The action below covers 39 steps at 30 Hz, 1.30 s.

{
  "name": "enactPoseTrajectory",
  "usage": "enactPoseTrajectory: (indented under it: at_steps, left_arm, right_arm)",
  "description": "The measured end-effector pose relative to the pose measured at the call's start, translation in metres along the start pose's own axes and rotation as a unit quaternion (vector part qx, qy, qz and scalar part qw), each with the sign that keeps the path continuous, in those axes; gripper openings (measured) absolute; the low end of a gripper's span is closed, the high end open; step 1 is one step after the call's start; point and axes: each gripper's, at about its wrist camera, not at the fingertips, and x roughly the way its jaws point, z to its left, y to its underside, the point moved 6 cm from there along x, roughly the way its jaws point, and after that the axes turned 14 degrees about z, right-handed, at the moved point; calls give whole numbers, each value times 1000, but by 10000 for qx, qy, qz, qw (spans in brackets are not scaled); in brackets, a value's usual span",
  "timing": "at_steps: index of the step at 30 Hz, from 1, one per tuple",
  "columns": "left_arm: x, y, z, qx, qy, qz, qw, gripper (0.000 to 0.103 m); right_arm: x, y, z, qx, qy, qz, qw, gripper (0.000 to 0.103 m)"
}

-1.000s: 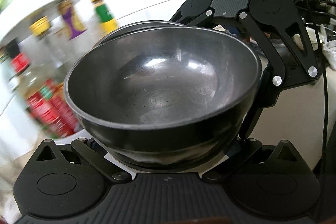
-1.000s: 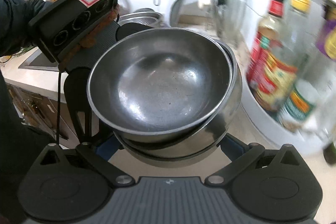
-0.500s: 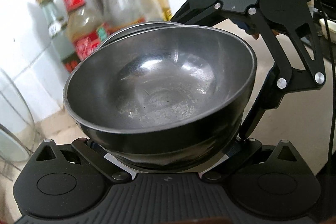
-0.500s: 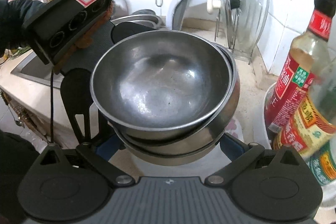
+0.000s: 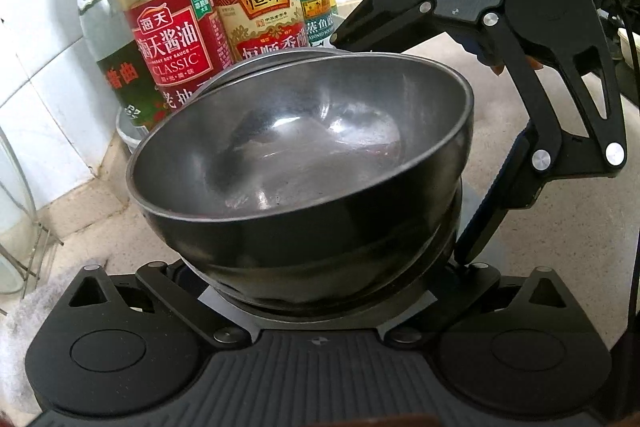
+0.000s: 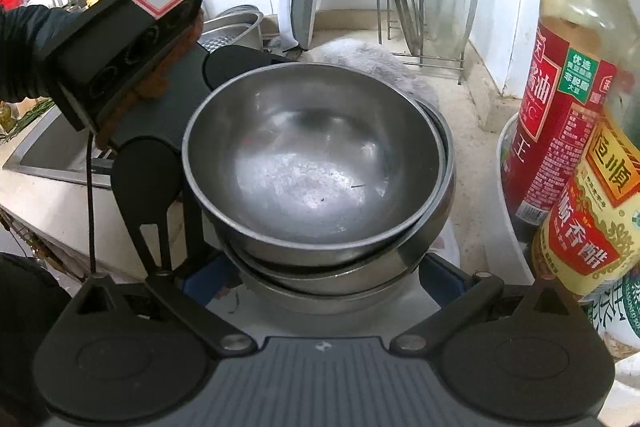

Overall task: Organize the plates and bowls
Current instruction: 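Lift the nested steel bowls with both grippers and carry them onto the plate stack, then lower the bowls onto the floral plates and open both grippers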

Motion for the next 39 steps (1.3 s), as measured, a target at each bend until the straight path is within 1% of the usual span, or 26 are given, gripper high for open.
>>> enactPoseTrajectory:
  at_steps: [3, 5, 9, 13, 18, 22, 25, 27, 31, 34, 37, 39]
  left_arm:
    - [-3, -1, -4, 69, -86, 95, 9999, 103]
    - [4, -10, -5, 85, -133, 160, 9997, 103]
    - [-5, -5, -14, -10, -283, 293, 9992, 103]
    - [-13, 0, -23, -94, -602, 404, 9973, 103]
    - [-19, 3, -32, -2, -975, 378, 9945, 103]
    - [-26, 9, -35, 4, -1265, 517, 9906, 103]
    - [-31, 14, -35, -247, -1312, 573, 9894, 103]
    - [-36, 17, -35, -417, -1270, 593, 9893, 103]
    - [-42, 23, -39, -634, -1295, 627, 9876, 103]
    - [-54, 25, -47, -901, -1310, 534, 9858, 103]
    - [-65, 22, -52, -1307, -1455, 410, 9798, 103]
    - [-71, 22, -52, -1688, -1571, 357, 9724, 103]
  right_arm:
    - [0, 3, 4, -96, 77, 25, 9999, 100]
    - [0, 5, 8, -203, 77, 75, 9997, 100]
    - [3, 15, 10, -279, 115, 202, 9993, 100]
    - [-2, 23, 12, -283, 111, 136, 9994, 100]
    - [-8, 29, 18, -344, 169, 34, 9993, 100]
    - [-13, 30, 23, -291, 141, -62, 9995, 100]
    - [-18, 31, 30, -330, 136, -150, 9992, 100]
    - [-21, 32, 32, -297, 141, -175, 9993, 100]
    - [-25, 35, 35, -212, 227, -199, 9993, 100]
    - [-32, 36, 38, -91, 249, -240, 9994, 100]
    - [-40, 39, 44, 2, 320, -324, 9990, 100]
    - [-44, 40, 48, 51, 334, -394, 9987, 100]
